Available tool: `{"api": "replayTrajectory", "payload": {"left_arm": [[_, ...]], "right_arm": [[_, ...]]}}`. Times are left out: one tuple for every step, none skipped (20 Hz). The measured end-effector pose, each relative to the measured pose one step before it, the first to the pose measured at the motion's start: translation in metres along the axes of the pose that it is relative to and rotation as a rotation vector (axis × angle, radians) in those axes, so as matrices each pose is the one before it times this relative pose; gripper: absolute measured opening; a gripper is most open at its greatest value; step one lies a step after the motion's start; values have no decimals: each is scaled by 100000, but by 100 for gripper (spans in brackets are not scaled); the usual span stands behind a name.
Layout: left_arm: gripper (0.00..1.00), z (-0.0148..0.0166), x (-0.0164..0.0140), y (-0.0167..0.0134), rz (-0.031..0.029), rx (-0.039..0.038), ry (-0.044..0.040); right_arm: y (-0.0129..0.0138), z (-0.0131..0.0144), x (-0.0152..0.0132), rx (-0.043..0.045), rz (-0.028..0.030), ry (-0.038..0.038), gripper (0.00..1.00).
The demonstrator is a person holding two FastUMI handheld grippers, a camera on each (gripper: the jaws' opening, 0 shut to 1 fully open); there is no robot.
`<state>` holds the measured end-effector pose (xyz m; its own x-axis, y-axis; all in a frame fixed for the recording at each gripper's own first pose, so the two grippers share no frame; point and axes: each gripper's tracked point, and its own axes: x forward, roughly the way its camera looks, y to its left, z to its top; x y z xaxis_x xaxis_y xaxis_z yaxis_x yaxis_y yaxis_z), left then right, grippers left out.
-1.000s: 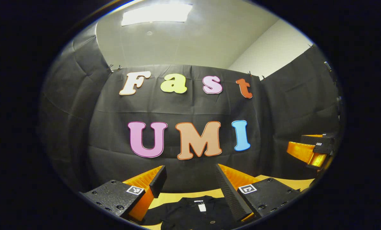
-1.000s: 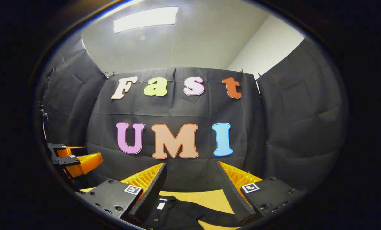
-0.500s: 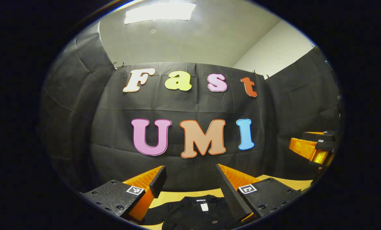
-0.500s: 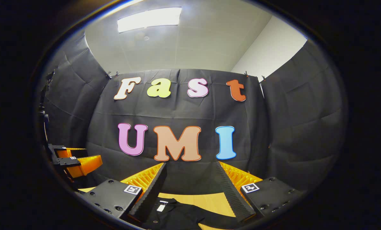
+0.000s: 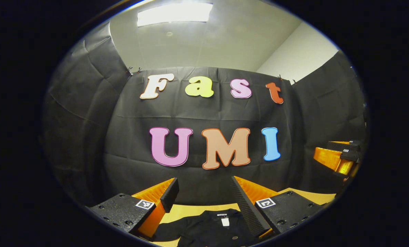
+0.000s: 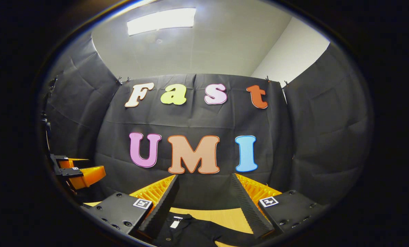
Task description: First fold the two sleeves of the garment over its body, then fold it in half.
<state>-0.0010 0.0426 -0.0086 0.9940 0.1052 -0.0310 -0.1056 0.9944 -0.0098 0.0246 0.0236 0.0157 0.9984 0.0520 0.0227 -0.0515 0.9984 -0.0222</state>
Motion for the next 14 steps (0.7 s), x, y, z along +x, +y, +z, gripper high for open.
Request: {"api": "replayTrajectory", "payload": {"left_arm": [[91,-12,-119,321,811,-8,-140],[93,-81,-108,316,553,147,60],[92,76,-149,327,365,-237,-395],[93,135,-169,307,737,-13,-341],[92,155,-96,394,681,199,-414],[92,-29,-140,361,675,417,-221],[92,4,-117,348,788,499,-310],[92,67,-84,215,291,223,-322],[92,-167,52,328,578,474,349],[92,-210,-20,388,316,318,417],[92,-326,146,343,264,-231,630],[92,-137,21,504,945,-393,687],[91,-44,200,524,1049,-226,460],[91,-84,32,404,738,-480,418]], "right_arm": [[117,3,-32,72,567,-222,95],[204,-80,148,-224,486,31,95],[169,-182,210,-334,800,138,95],[173,-199,203,-376,355,547,95],[204,-112,316,-202,295,577,95],[281,-172,104,55,545,318,95],[286,-121,61,221,727,312,95],[302,-153,205,166,701,363,95],[173,-181,21,-44,667,140,95],[169,-63,204,-281,474,122,97],[162,-99,115,-440,363,78,97],[145,-80,225,-423,459,204,97],[147,-54,184,-56,509,312,96],[12,-80,-21,60,403,97,97]]}}
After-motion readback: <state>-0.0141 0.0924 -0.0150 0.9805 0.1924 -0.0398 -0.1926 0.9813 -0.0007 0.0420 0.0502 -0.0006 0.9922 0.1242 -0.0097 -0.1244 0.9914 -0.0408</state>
